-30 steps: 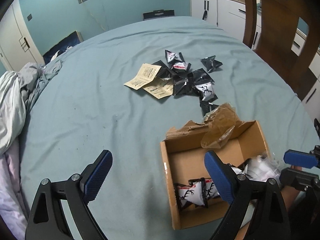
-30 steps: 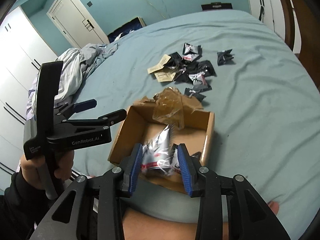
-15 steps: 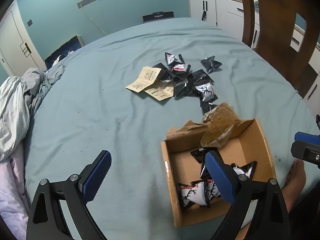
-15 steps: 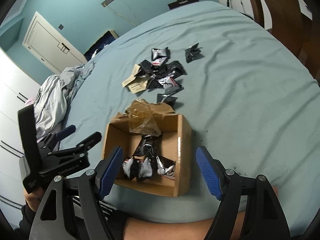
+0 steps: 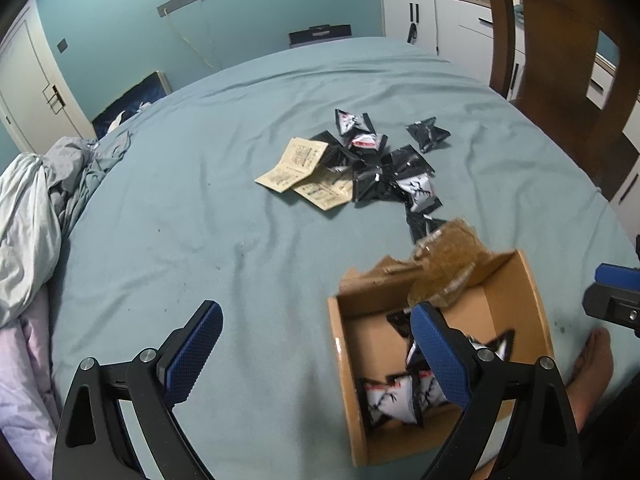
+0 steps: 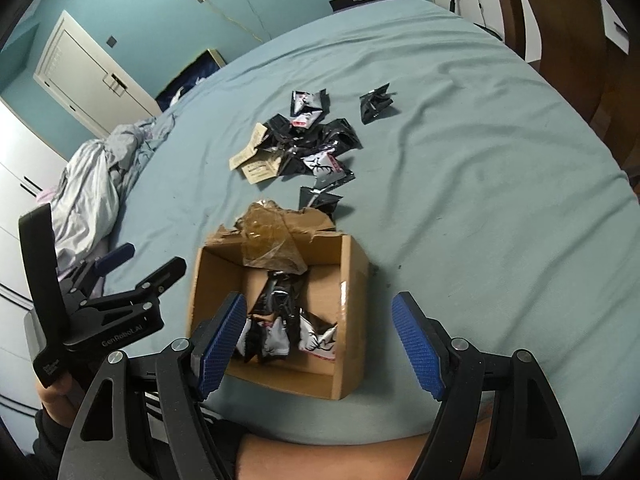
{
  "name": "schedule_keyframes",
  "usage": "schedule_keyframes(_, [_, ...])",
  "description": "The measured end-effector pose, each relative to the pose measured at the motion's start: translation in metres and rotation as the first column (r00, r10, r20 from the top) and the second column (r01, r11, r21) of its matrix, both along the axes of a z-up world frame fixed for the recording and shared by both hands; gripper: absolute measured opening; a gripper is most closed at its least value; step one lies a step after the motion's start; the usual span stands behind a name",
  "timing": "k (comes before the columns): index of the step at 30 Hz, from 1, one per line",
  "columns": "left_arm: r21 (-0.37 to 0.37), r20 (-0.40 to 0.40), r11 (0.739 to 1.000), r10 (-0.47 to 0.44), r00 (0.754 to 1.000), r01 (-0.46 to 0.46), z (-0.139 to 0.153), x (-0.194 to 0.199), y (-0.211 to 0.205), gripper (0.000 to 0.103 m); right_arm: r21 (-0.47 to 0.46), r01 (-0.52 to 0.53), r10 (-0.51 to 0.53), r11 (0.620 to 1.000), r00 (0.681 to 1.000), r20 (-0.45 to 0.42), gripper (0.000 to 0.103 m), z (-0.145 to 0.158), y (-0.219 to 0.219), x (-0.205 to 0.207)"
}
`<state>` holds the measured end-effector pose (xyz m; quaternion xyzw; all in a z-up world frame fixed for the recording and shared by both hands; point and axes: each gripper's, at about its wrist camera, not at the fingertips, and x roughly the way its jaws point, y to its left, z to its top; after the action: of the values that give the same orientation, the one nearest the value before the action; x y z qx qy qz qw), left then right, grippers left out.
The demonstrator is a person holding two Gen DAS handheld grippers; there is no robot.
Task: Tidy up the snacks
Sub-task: 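Reach the right gripper to the pile and grasp a black packet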
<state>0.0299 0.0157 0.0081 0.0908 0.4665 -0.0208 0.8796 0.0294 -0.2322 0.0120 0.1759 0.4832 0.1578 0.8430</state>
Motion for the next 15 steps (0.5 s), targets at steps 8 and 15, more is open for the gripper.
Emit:
schedule_keyframes(8, [-0.047,-0.009,0.998,0.029,1.0,-0.03,-0.005,0.03,0.008,0.097,0.057,0.003,0.0,0.998,0.999,-0.052,0.075,0.0,-0.014,0.036])
schedule_keyframes(15, [-0.104,-0.07,0.993,0.04,0.997,-0.047,-0.019,0.046,0.013,0.097,0.116,-0.016,0.04,0.993,0.978,-0.207,0.075,-0.027,-0.01,0.101])
